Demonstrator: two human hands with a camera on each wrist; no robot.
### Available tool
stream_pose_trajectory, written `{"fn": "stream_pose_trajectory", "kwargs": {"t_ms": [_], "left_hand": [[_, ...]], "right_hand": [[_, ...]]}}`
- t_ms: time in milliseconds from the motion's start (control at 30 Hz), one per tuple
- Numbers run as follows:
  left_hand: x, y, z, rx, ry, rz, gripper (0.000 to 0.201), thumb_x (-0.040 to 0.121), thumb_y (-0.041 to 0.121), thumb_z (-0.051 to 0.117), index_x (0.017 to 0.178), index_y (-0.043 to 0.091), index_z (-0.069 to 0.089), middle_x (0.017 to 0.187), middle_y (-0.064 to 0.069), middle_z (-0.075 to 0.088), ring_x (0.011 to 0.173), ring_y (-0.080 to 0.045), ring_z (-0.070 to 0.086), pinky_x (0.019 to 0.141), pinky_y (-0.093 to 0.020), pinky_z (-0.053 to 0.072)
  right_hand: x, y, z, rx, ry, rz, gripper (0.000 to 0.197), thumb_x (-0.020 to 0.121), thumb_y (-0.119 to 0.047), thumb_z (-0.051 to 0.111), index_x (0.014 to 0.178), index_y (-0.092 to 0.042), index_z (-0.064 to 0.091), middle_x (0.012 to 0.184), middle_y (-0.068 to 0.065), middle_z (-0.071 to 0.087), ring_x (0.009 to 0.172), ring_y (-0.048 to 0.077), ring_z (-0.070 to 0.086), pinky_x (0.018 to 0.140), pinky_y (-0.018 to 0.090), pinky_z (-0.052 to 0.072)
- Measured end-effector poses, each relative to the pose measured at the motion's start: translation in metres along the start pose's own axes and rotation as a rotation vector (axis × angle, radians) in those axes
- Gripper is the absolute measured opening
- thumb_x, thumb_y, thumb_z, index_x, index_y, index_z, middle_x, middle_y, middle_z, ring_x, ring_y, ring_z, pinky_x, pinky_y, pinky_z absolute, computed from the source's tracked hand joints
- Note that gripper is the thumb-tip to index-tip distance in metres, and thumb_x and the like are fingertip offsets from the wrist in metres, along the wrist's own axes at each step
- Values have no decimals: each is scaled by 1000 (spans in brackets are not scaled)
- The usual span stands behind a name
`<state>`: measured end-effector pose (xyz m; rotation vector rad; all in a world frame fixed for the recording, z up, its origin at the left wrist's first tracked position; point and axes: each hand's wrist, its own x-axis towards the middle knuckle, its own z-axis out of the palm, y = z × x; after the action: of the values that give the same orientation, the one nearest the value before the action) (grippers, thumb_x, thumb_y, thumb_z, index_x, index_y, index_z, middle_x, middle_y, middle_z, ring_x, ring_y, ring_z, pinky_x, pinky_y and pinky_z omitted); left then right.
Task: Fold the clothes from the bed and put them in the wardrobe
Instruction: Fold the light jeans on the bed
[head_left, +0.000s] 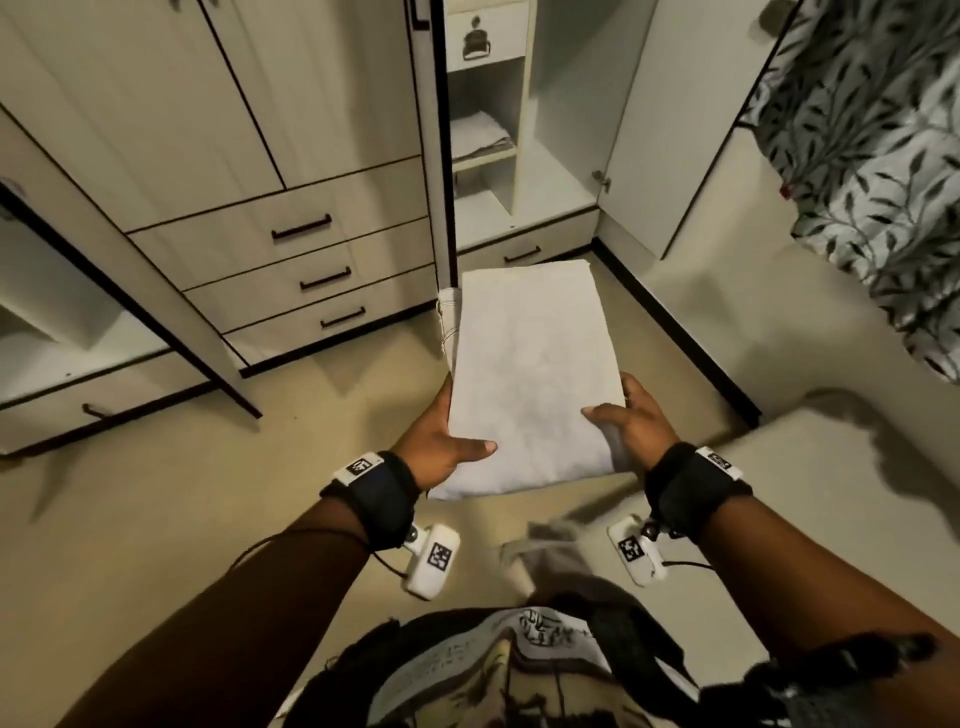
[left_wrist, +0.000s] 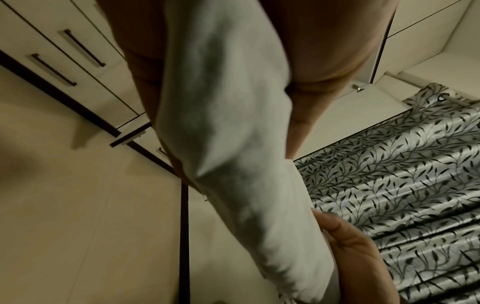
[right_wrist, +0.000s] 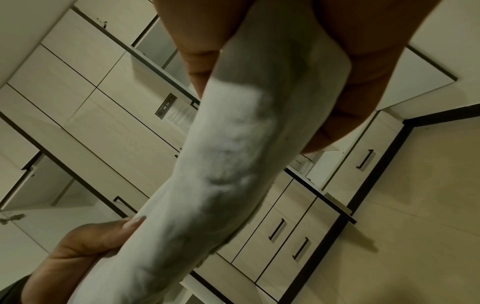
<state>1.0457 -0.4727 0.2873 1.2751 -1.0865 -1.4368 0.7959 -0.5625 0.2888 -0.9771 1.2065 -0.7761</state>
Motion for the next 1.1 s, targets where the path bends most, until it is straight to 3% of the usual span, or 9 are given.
{"fn": "stream_pose_trajectory", "kwargs": {"t_ms": [100,333,400,467,567,767,833,933,1100], "left_hand": [[30,18,-17,22,-1,22,103,72,2,79,158,24,26,147,3,56,133,-14,54,106,-28,47],[137,60,-30,3,33,42,87,69,2,80,147,18,45,133,-1,67,124,-21,63,105,-37,50],[175,75,-29,7,44,51,80,72,-3,80,142,19,50,130,0,69,122,-21,64,101,-33,52],[220,90,-26,10,62,62,75,77,-11,77,141,18,51,128,0,70,120,-19,65,98,-31,52],[294,119,-24,40,59,106,75,75,-10,78,139,19,52,126,2,70,116,-12,66,94,-24,53],[433,167,-12,-12,101,157,75,69,-8,80,138,9,54,125,-3,71,113,-18,67,88,-27,54],[474,178,-6,-25,103,166,76,66,-2,81,136,11,55,123,-2,72,112,-19,67,88,-28,54],[521,195,3,-25,86,168,75,67,0,80,136,13,54,126,-4,71,114,-21,68,88,-30,55],[592,215,-3,13,102,186,87,59,16,88,138,12,53,127,-6,70,115,-25,68,94,-35,56]], "right_hand": [[24,-26,11,-2,0,-21,44,88,16,57,128,-1,49,109,13,68,91,26,67,69,24,57],[115,-91,-7,-114,-26,-131,51,77,-18,71,126,-12,61,115,9,74,108,33,69,96,48,54],[146,-117,-17,-112,-11,-158,26,88,-5,65,113,-13,64,97,1,77,94,24,73,83,36,56],[181,-144,-27,-72,-34,-191,26,94,8,52,103,-13,63,81,-7,77,74,11,73,67,24,55],[251,-179,-47,-53,-37,-233,28,94,11,50,115,-5,62,93,0,78,87,19,74,76,29,55],[375,-251,-95,-30,-79,-280,33,94,11,50,118,-7,63,111,8,76,108,29,69,91,36,55],[414,-273,-114,-85,-79,-297,28,91,-1,61,117,-10,64,112,8,75,110,30,69,97,43,53],[462,-301,-137,-175,-107,-313,46,74,-27,72,118,-15,66,116,8,74,111,32,69,106,58,47],[528,-339,-147,-220,-115,-310,57,67,-39,71,120,-19,65,114,4,75,107,28,70,101,55,51]]}}
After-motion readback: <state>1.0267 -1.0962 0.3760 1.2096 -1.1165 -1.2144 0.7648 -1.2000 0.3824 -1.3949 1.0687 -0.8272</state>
